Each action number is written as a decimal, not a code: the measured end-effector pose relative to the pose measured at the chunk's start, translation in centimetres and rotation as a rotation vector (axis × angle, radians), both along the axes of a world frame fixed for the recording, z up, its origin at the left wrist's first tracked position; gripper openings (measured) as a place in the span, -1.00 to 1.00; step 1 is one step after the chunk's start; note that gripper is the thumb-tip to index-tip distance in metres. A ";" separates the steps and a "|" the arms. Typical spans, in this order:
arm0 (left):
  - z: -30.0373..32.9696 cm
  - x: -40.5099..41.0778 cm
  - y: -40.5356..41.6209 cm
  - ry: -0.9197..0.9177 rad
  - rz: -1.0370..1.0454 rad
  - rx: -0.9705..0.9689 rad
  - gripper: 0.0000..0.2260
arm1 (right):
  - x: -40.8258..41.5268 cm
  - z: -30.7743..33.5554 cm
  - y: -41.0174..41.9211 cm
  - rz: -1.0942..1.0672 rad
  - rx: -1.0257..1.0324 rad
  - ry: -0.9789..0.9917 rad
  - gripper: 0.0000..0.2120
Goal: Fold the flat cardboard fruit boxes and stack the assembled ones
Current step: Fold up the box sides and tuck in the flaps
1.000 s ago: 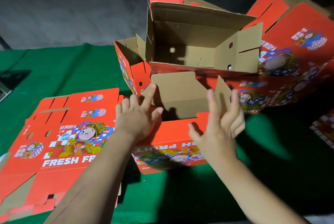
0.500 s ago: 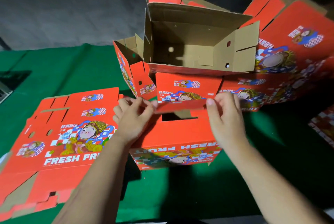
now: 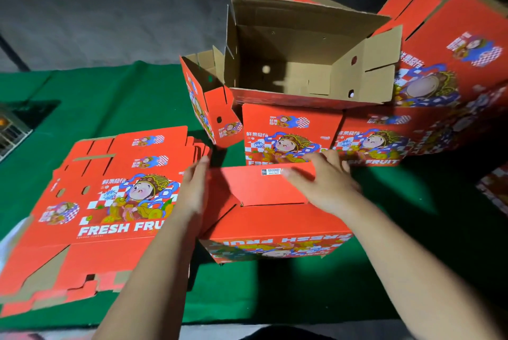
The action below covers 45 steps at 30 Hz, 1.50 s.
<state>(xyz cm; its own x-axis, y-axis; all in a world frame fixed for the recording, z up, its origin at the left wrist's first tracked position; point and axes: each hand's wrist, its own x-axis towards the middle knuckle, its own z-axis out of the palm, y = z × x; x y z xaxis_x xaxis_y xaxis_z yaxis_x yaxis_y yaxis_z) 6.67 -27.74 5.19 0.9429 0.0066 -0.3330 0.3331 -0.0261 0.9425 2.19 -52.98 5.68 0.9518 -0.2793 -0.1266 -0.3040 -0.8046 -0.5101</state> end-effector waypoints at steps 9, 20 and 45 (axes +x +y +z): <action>-0.4 -3.5 0.9 -0.070 -0.121 -0.277 -0.78 | -2.6 1.7 -4.7 -0.354 1.138 0.128 -0.65; -2.9 -3.2 2.6 0.388 -0.326 -0.044 -0.47 | -6.6 -5.9 -2.3 -0.278 0.751 -0.086 -0.46; -1.9 0.1 -0.3 -0.099 -0.121 0.266 -0.32 | 3.2 1.8 1.3 0.471 -0.663 0.188 0.35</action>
<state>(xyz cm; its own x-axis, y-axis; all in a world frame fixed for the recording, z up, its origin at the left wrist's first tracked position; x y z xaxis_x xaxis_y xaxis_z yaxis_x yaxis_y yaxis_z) 6.79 -28.05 3.26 0.9700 -0.0331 -0.2409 0.2192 -0.3097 0.9252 5.39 -51.73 7.49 0.9670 0.0704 -0.2450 0.1069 -0.9845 0.1392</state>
